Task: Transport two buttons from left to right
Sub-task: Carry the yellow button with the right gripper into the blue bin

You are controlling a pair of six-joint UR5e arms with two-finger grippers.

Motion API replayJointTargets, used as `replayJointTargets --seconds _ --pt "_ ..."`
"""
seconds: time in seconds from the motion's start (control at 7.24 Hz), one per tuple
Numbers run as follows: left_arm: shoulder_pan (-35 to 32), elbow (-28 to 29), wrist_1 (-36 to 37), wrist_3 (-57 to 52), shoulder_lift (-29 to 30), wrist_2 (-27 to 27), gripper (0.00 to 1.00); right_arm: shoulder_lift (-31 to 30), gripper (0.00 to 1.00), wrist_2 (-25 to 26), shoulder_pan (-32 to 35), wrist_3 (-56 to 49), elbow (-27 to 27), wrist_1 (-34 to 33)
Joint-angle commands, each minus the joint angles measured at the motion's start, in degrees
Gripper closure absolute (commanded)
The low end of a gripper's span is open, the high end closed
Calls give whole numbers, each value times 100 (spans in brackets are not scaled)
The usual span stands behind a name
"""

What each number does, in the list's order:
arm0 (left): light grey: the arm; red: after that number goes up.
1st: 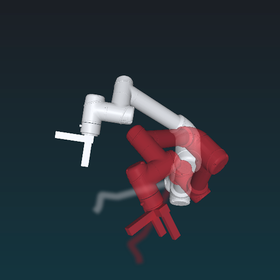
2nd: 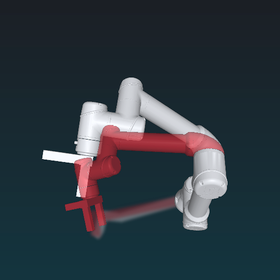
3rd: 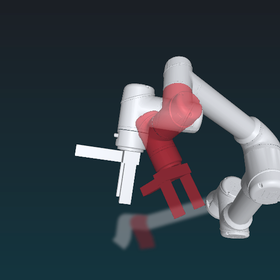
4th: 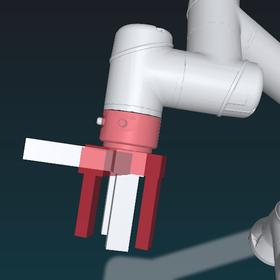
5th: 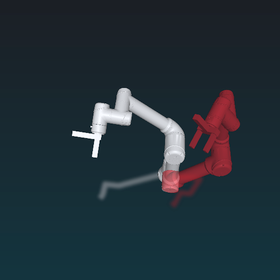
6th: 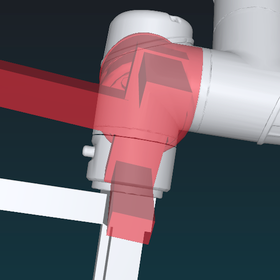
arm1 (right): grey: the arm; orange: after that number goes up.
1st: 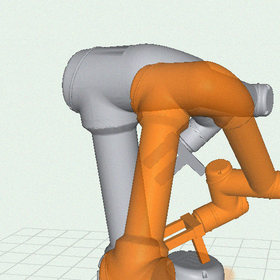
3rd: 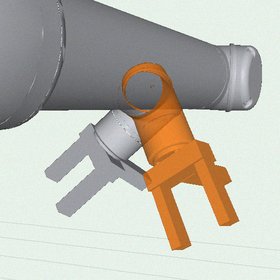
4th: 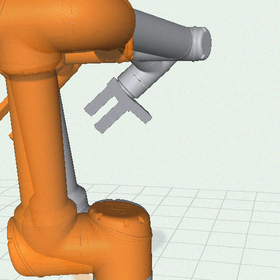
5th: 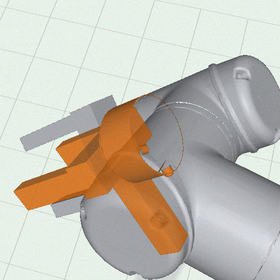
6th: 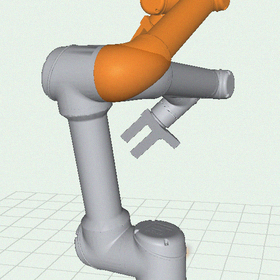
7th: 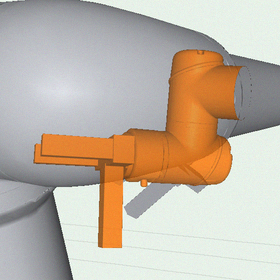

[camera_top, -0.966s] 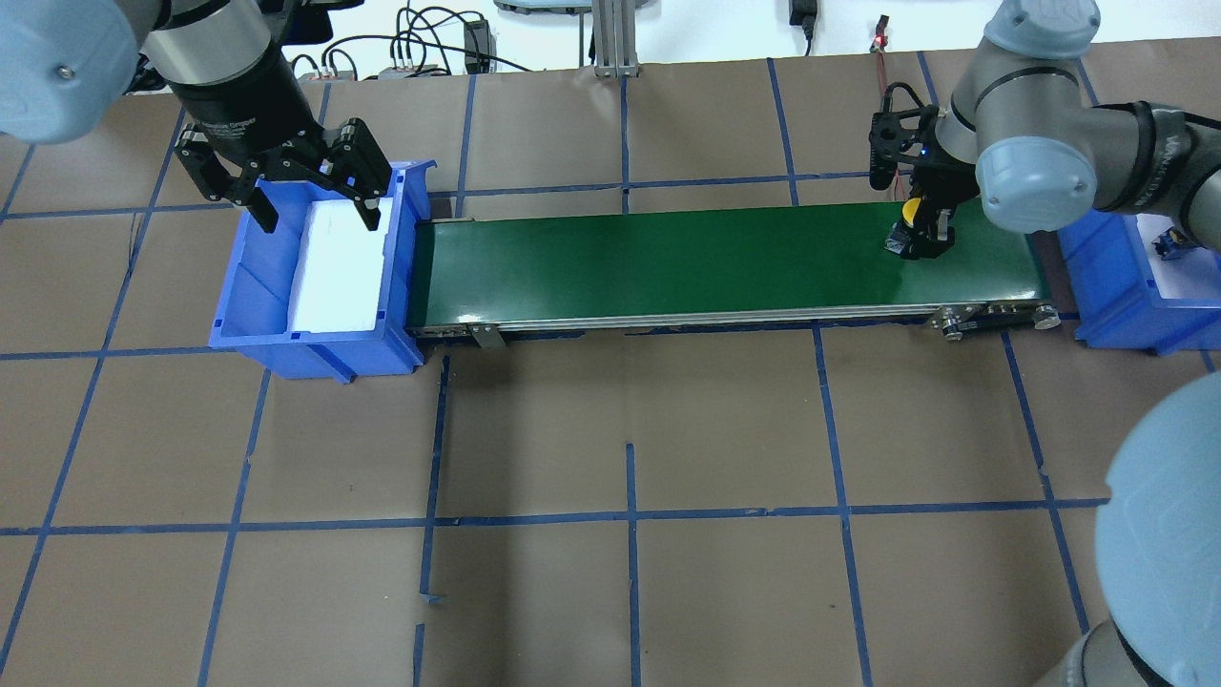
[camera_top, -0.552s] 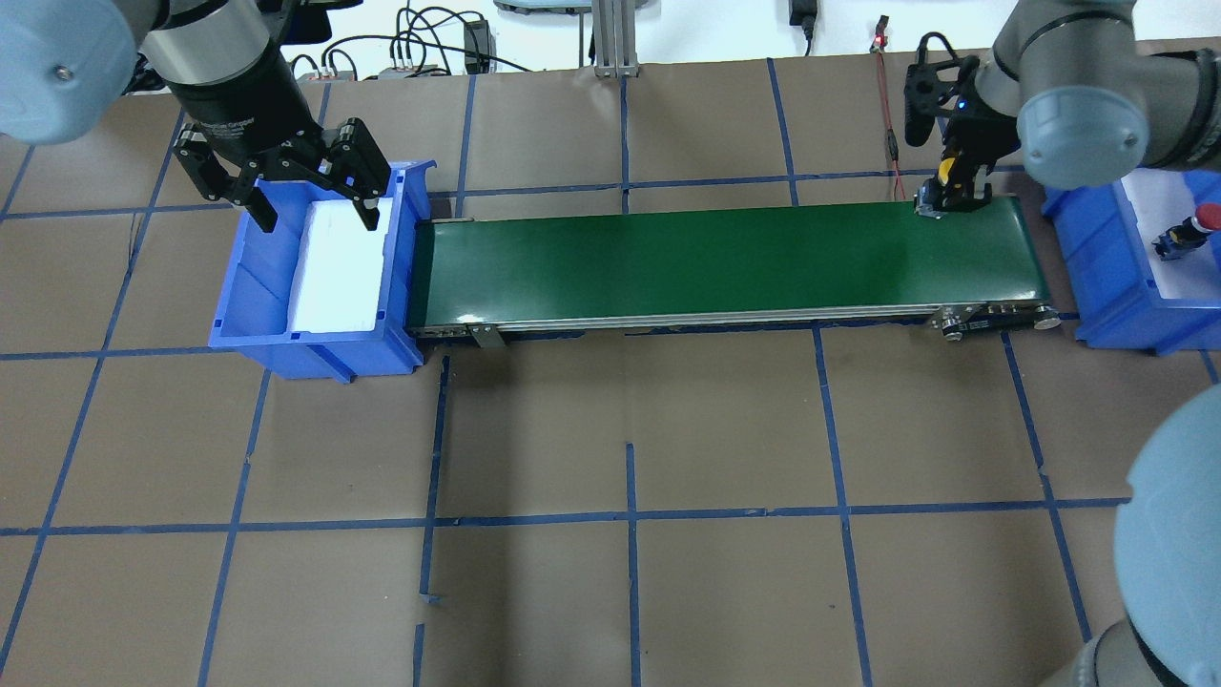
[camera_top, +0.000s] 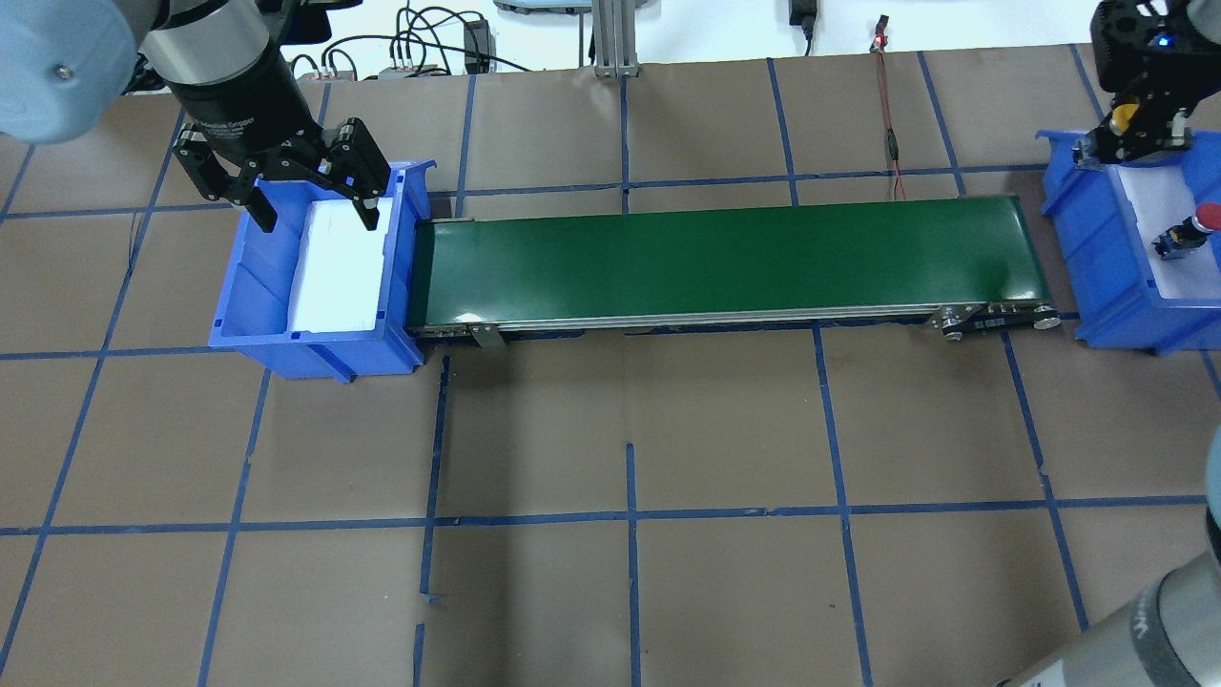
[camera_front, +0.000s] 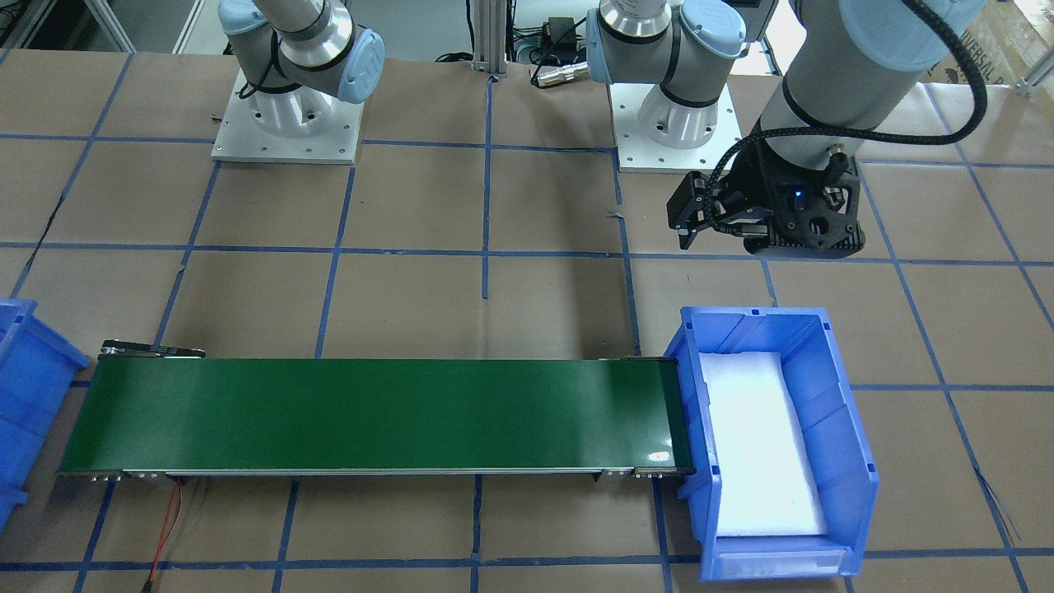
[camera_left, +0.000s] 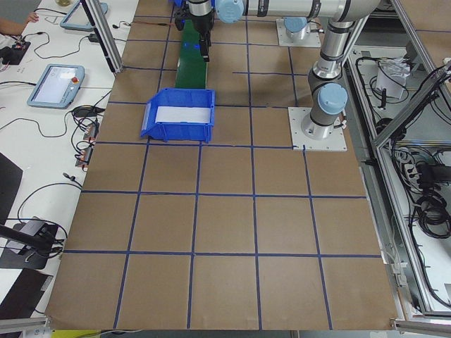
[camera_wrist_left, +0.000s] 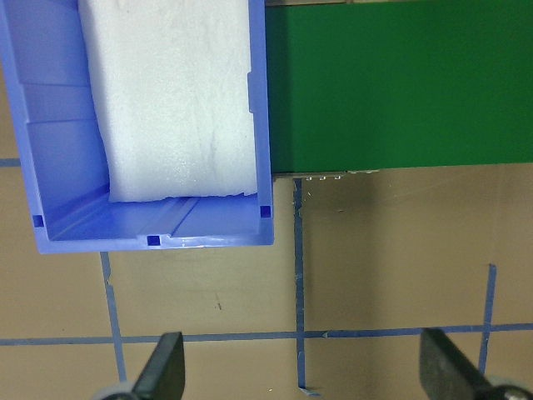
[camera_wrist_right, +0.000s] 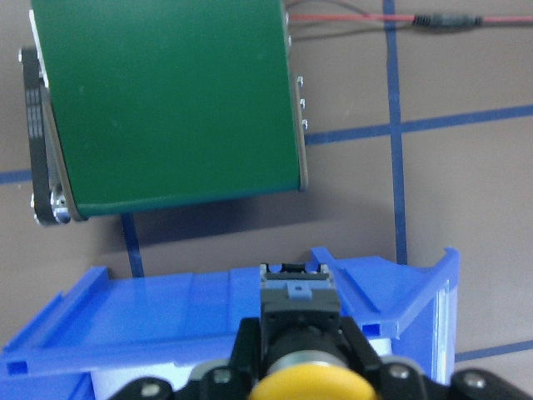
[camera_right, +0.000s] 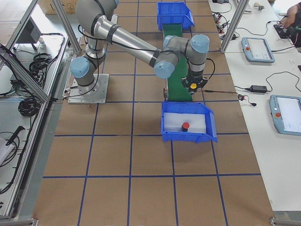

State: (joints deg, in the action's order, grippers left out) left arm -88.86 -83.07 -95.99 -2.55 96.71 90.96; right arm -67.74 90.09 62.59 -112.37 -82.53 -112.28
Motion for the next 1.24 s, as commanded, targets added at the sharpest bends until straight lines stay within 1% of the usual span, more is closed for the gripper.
replayJointTargets --seconds 0.0,0.14,0.41,0.55,0.69,0.83,0.97,1.1 --pt "0 -7 -8 0 -12 1 0 41 92 -70 -718 -1142 -131 -22" --pt "0 -7 1 17 -4 -8 0 154 92 -97 -965 -1530 -288 -22" --pt "0 -7 1 18 -3 -8 0 392 92 -220 -1047 -1525 -727 -83" --pt "0 -7 -8 18 -3 -8 0 489 91 -194 -994 -1577 -912 -684" --pt "0 -7 10 18 -3 -8 0 698 91 -150 -994 -1682 -949 -1081" --pt "0 -7 10 18 -3 -8 0 822 90 -141 -994 -1675 -880 -1164" --pt "0 -7 1 18 -3 1 0 789 88 -150 -994 -1657 -870 -1156" --pt "0 -7 1 18 -3 1 0 797 57 -193 -994 -1640 -861 -1156"
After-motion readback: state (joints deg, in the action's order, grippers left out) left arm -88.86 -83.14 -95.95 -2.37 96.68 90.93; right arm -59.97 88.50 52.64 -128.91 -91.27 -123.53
